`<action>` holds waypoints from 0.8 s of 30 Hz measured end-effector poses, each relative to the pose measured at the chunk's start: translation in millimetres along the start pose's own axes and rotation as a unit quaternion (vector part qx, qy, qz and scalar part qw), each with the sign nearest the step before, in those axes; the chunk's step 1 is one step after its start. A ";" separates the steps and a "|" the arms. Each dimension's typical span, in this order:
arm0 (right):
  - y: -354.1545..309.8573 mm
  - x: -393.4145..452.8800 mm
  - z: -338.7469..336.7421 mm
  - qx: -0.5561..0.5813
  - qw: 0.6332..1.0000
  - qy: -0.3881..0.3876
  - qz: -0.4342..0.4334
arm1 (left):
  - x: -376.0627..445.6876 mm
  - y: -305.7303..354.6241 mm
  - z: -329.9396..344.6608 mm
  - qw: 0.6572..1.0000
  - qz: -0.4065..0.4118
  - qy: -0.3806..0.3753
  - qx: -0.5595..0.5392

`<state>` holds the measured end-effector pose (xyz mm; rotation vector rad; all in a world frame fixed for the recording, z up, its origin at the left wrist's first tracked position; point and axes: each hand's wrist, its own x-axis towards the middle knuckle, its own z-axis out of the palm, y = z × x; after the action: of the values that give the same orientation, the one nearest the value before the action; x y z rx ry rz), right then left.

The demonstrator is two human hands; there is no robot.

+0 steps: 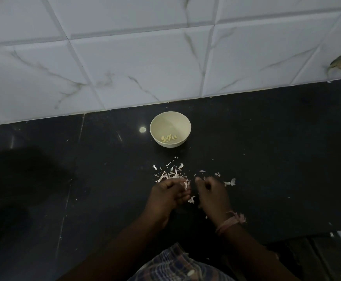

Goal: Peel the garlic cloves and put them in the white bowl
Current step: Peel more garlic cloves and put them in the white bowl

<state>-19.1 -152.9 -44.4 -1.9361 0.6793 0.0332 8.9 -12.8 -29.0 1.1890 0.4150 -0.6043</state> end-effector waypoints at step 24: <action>-23.6 -1.8 -15.7 0.189 0.979 -0.045 0.068 | 6.4 5.6 14.3 0.963 0.126 0.032 0.237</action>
<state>-13.8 -158.2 -16.9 -1.5132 0.7018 0.0711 17.2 -26.4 -24.1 1.6945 0.1679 -0.4551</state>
